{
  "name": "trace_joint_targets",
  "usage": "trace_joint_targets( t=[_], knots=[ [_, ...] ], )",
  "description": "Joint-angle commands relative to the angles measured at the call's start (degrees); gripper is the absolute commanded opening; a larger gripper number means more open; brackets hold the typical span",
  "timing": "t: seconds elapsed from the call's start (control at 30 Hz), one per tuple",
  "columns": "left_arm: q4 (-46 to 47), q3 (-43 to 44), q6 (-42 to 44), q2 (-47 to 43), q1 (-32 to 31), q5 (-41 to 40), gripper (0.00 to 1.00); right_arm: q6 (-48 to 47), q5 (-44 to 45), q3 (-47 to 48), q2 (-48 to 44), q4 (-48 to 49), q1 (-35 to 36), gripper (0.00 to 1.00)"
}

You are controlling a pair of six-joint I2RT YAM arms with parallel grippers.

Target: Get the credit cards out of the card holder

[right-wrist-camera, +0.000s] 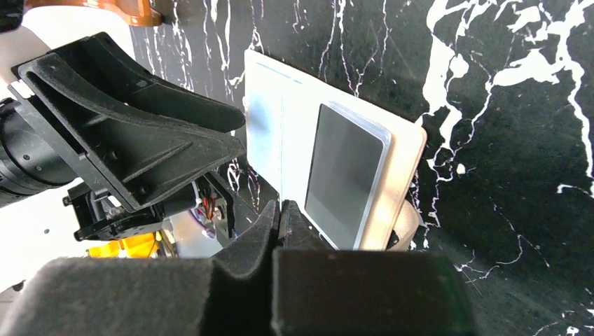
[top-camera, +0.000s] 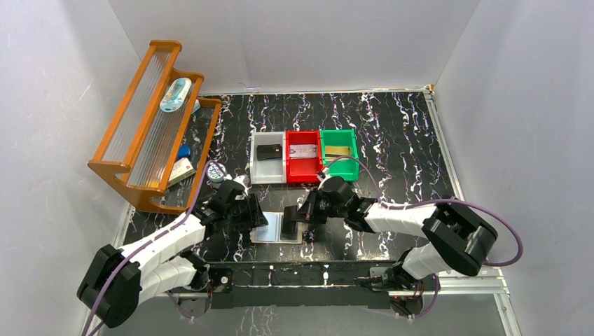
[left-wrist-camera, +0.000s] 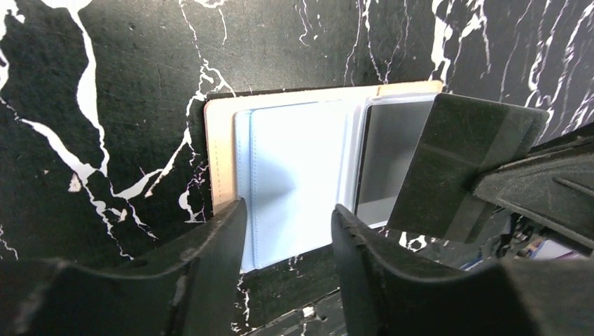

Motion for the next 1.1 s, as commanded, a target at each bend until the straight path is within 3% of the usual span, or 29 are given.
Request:
trace_joint_targets(
  t=[0.0,0.2,0.4,0.53,0.8,1.07],
  knots=[
    [-1.8,1.4,-1.0,-3.5,-0.2,-2.3,0.53,-2.4,2.2,0.5,-3.4,-0.2,-0.2,0.0],
    [-1.7,4.0,-0.8,-6.7,-0.2,-2.3,0.81,-2.7,3.0,-0.1,-6.2,2.5,-0.2,0.0],
    [0.1,5.1,1.0,-8.3,4.8,3.3,0.98,-3.4,2.4,-0.3,-8.0,6.0,-0.2,0.0],
    [6.2,3.0,-0.9,-9.8,10.3,13.5,0.98,-3.7,1.9,-0.6,-8.6,8.5,-0.2,0.0],
    [21.2,-2.9,-4.9,-11.8,11.7,25.0,0.98,-2.8,1.0,-1.6,-9.8,12.4,-0.2,0.0],
    [26.3,-2.8,-7.1,-7.4,11.8,35.7,0.8,-2.8,-4.1,-3.4,-10.2,20.2,-2.2,0.0]
  ],
)
